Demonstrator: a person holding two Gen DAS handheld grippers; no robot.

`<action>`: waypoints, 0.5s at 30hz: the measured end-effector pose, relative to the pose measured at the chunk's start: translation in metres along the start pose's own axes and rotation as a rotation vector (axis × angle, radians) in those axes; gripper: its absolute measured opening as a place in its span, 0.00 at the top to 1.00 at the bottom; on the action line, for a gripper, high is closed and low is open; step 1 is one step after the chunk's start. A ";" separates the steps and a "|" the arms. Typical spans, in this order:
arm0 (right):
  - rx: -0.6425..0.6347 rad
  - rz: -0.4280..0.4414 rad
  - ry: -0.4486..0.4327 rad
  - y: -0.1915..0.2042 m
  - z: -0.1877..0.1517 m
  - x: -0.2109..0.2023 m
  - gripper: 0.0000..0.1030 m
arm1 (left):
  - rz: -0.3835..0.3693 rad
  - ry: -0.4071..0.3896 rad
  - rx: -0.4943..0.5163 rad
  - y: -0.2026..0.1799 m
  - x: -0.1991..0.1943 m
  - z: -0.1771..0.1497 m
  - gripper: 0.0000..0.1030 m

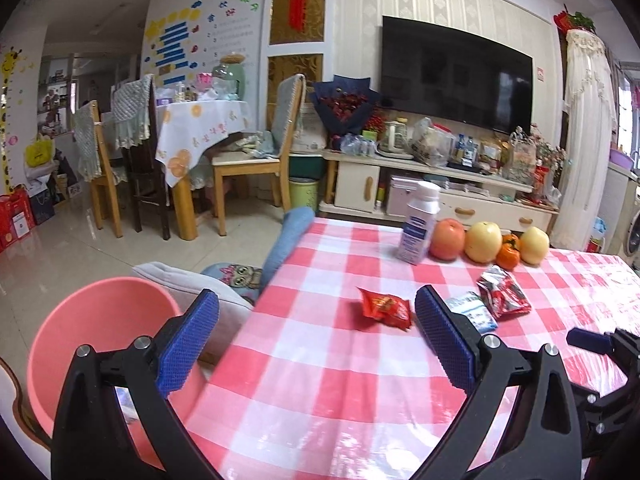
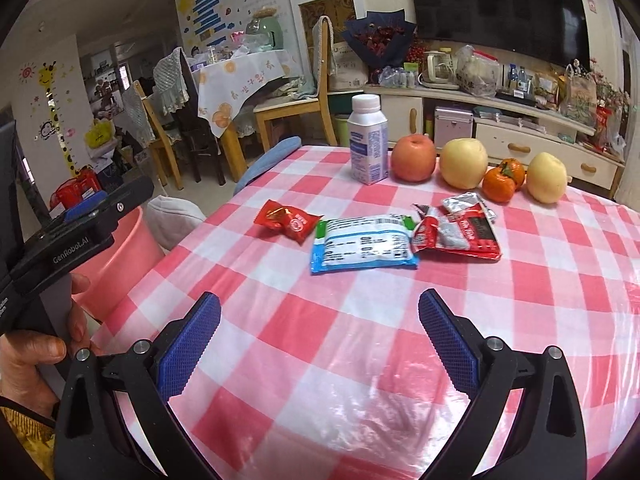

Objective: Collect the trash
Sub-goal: 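Return both open tools from the bucket to the table items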

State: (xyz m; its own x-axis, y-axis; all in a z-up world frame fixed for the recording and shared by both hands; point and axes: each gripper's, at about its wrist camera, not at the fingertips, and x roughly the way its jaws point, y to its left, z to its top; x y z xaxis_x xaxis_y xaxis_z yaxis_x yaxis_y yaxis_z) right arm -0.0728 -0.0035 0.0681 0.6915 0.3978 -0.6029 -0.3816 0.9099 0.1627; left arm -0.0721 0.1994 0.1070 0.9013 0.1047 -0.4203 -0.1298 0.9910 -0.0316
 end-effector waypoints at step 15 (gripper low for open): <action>0.186 -0.020 -0.045 -0.095 0.014 -0.025 0.05 | -0.074 0.092 0.083 -0.051 0.025 -0.009 0.04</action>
State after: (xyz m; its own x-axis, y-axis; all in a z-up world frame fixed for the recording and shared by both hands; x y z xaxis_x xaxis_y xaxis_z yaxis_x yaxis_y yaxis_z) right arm -0.0452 -0.0988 0.0786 0.7265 0.3801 -0.5724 -0.2504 0.9222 0.2946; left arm -0.0471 0.1510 0.0896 0.8648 0.0263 -0.5014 -0.0259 0.9996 0.0077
